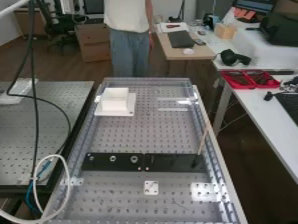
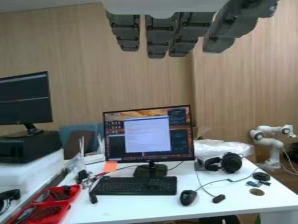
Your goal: Grab the bearing and place it in the white container
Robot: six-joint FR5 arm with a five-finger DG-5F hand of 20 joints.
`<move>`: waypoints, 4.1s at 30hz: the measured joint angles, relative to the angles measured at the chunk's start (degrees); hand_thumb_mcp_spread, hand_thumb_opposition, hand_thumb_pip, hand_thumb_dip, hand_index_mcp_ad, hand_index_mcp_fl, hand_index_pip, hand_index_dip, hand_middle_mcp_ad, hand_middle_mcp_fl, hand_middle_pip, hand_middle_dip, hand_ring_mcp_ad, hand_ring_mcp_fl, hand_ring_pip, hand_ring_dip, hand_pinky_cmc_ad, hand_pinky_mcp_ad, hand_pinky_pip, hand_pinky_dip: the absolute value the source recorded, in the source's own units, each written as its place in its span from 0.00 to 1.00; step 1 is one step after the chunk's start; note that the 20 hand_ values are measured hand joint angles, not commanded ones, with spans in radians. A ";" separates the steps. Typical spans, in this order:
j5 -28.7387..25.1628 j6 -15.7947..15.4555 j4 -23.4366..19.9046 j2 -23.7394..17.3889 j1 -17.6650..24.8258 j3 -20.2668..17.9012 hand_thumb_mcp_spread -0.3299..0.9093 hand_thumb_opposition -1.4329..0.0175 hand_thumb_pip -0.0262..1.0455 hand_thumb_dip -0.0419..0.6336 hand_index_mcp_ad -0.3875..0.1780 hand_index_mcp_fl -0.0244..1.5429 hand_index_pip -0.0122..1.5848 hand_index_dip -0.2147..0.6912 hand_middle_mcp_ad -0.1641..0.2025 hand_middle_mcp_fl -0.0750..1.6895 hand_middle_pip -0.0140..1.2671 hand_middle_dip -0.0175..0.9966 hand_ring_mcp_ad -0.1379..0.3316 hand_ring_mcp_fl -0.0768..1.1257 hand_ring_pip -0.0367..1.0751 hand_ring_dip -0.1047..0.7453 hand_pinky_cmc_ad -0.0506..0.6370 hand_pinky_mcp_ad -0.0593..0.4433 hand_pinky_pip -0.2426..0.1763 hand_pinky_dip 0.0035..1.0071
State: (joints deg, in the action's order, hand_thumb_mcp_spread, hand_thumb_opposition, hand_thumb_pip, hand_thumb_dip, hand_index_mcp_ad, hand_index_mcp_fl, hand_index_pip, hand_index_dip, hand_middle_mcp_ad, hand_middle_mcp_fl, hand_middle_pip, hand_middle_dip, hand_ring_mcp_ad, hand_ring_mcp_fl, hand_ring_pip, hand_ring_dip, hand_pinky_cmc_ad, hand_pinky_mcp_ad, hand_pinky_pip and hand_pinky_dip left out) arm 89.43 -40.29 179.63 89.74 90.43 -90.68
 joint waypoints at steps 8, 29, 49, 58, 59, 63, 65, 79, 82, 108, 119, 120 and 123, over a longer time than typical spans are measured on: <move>-0.26 -0.28 0.05 -0.04 0.14 0.06 0.40 0.72 0.28 0.07 0.56 0.02 0.02 0.29 0.38 0.05 0.08 0.06 0.28 0.06 0.07 0.15 0.20 0.35 0.54 0.10; -0.33 -0.23 -0.11 0.05 0.11 0.11 0.41 0.56 0.30 0.07 0.57 0.03 0.05 0.41 0.45 0.05 0.12 0.17 0.45 0.06 0.11 0.21 0.58 0.74 0.40 0.28; -1.53 0.16 -0.42 -0.35 0.22 -1.30 0.43 0.55 0.32 0.07 0.57 0.03 0.05 0.41 0.45 0.04 0.12 0.17 0.48 0.06 0.12 0.21 0.61 0.74 0.37 0.28; -3.86 -0.44 -3.21 -0.88 0.68 -4.27 0.44 0.55 0.32 0.07 0.57 0.03 0.05 0.41 0.45 0.04 0.12 0.17 0.48 0.06 0.12 0.21 0.61 0.74 0.36 0.28; -4.21 -0.15 -3.89 -0.94 0.69 -4.99 0.45 0.55 0.32 0.07 0.57 0.03 0.05 0.41 0.45 0.04 0.12 0.17 0.48 0.06 0.12 0.21 0.61 0.74 0.36 0.28; -5.75 0.80 -6.61 -1.04 0.81 -7.85 0.46 0.54 0.33 0.07 0.57 0.03 0.05 0.41 0.45 0.05 0.12 0.17 0.48 0.06 0.12 0.21 0.61 0.74 0.36 0.29; -6.75 1.23 -7.88 -1.00 0.90 -9.22 0.45 0.54 0.33 0.07 0.57 0.03 0.05 0.41 0.46 0.06 0.12 0.18 0.48 0.06 0.12 0.21 0.61 0.74 0.36 0.29; -18.62 2.79 -18.85 1.74 2.17 -19.31 0.50 0.52 0.45 0.18 0.57 0.03 0.05 0.33 0.48 0.11 0.12 0.24 0.50 0.06 0.13 0.24 0.61 0.74 0.36 0.35; -21.05 4.25 -21.97 2.73 2.30 -21.89 0.51 0.52 0.45 0.20 0.57 0.03 0.05 0.32 0.48 0.11 0.11 0.24 0.49 0.06 0.13 0.24 0.60 0.75 0.36 0.35; -27.17 10.70 -36.20 13.20 -0.65 -30.77 0.54 0.48 0.56 0.32 0.50 0.06 0.56 0.26 0.48 0.04 0.11 0.28 0.48 0.06 0.11 0.26 0.60 0.74 0.36 0.36; -25.09 14.22 -38.34 18.64 -3.16 -29.67 0.54 0.47 0.58 0.34 0.47 0.08 0.78 0.29 0.48 0.04 0.11 0.28 0.48 0.06 0.11 0.26 0.60 0.74 0.36 0.34; -25.02 14.66 -38.60 19.25 -3.30 -29.52 0.55 0.45 0.58 0.34 0.46 0.08 0.79 0.29 0.48 0.04 0.11 0.28 0.48 0.06 0.11 0.26 0.60 0.74 0.36 0.33; -24.80 15.29 -39.19 20.59 -3.59 -29.07 0.55 0.45 0.58 0.34 0.46 0.06 0.82 0.29 0.48 0.04 0.11 0.28 0.48 0.06 0.11 0.26 0.60 0.74 0.36 0.32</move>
State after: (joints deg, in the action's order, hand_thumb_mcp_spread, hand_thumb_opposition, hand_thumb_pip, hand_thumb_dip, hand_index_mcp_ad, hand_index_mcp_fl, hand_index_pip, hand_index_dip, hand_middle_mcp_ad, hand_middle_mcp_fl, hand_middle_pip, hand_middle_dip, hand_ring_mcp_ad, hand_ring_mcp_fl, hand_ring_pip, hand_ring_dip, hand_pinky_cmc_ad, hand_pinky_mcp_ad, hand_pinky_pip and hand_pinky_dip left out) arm 64.63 -24.99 140.44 110.33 86.84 -119.75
